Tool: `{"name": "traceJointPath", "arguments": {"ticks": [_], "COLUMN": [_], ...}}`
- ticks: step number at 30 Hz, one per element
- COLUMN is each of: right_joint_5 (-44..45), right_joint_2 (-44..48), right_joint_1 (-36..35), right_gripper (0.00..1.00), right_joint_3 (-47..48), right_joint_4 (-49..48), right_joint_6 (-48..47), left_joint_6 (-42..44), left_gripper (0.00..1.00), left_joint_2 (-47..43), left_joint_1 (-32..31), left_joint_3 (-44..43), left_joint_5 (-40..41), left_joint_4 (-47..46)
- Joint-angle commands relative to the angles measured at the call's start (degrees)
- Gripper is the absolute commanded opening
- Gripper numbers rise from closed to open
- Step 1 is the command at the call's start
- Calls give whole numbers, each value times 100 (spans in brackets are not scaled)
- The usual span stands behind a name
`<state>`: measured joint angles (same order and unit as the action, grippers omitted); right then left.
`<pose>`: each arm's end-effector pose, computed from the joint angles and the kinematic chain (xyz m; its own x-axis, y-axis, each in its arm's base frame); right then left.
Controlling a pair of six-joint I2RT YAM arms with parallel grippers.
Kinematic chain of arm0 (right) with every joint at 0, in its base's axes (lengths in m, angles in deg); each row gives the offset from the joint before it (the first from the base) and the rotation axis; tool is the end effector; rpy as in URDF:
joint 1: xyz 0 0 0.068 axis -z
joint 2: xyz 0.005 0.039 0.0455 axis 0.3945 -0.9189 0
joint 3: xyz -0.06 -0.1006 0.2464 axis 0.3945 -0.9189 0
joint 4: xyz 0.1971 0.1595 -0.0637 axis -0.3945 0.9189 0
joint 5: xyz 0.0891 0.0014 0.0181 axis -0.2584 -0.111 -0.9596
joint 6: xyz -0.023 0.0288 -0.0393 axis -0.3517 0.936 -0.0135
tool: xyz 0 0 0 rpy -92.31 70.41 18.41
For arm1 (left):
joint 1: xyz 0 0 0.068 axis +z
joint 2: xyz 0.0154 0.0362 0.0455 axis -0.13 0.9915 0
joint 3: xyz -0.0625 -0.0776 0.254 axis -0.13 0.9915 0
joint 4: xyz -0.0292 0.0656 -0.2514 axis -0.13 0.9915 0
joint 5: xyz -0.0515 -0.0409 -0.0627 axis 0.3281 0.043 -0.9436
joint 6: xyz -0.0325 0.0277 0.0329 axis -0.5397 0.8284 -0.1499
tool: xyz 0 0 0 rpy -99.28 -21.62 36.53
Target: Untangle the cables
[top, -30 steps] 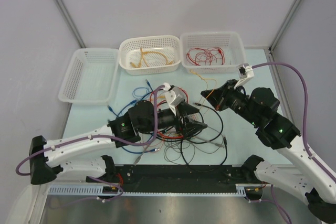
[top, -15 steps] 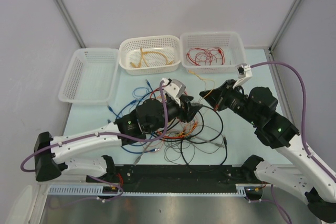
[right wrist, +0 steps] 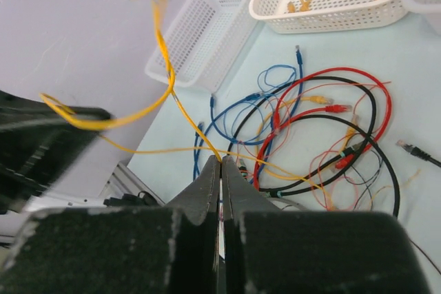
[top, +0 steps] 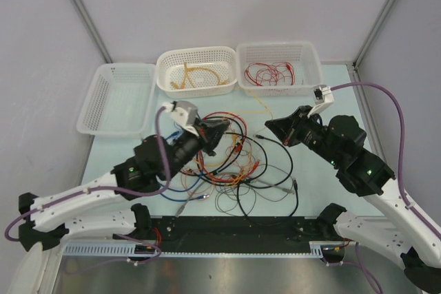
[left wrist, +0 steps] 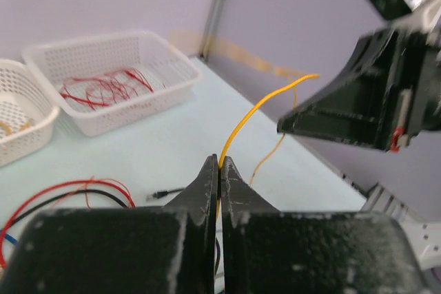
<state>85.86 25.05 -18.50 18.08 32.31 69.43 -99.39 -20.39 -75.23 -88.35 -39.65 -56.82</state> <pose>0.1191 0.1075 0.4065 -0.4374 0.3499 -0.8284 -0.5300 0.6439 0.5518 0.0944 -0.1934 0.3970 -0.1368 -0.2481 -0.9590 0.6867 0.6740 -0.2723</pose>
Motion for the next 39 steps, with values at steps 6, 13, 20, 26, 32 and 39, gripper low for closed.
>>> {"name": "traceJointPath", "arguments": {"ticks": [6,13,20,26,32,39], "right_joint_5": [516,991,1921,2265,2196,2581], "right_joint_2": [127,443,794,1032,1155,1191], "right_joint_1": [43,166,324,429,447,447], "right_gripper": [0,0,0,0,0,0], "right_joint_3": [228,236,228,228,236,587], "right_joint_4": [277,602,1191,1411,1351,1252], "right_joint_6": [-260,-243,-155,-190,-207,-673], "left_joint_6": [240,47,-226,169,257,828], "left_gripper": [0,0,0,0,0,0], "left_joint_2": [-975,-808,-966,-790,-685,-158], "left_joint_1": [18,369,1608,1864,1916,2022], "left_joint_3": [-126,-758,-1426,-2103,-2227,-3349], "left_joint_5": [1111,1701,1596,1736,1657,1719], "left_joint_4": [412,1395,1818,1888,1809,1511]}}
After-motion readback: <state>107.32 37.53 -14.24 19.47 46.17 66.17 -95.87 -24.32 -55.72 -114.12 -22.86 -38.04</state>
